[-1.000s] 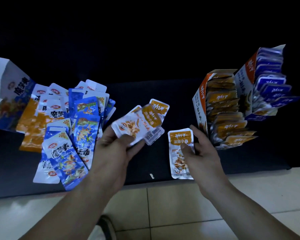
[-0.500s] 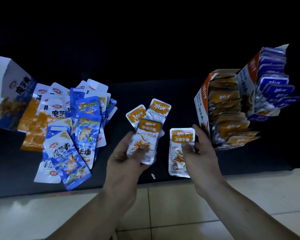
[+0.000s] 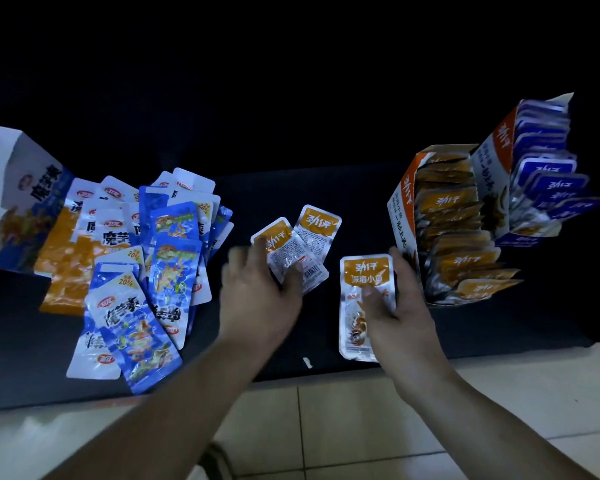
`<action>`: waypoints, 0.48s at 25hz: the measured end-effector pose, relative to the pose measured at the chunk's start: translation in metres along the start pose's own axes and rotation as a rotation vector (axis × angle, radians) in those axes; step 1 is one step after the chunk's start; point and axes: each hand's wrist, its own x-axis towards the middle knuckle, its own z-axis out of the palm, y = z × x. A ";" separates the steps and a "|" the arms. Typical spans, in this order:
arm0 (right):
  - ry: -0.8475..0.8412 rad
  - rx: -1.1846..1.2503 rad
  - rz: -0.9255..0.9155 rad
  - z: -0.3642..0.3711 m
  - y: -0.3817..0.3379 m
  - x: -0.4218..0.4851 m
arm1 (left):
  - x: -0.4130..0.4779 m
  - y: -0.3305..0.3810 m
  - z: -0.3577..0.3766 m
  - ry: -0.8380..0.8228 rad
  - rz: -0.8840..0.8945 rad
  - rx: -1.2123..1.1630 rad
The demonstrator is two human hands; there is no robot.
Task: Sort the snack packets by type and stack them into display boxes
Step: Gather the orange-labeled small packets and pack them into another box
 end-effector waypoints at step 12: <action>-0.059 -0.004 0.006 -0.009 0.004 -0.001 | 0.019 -0.014 -0.027 -0.225 -0.112 -0.399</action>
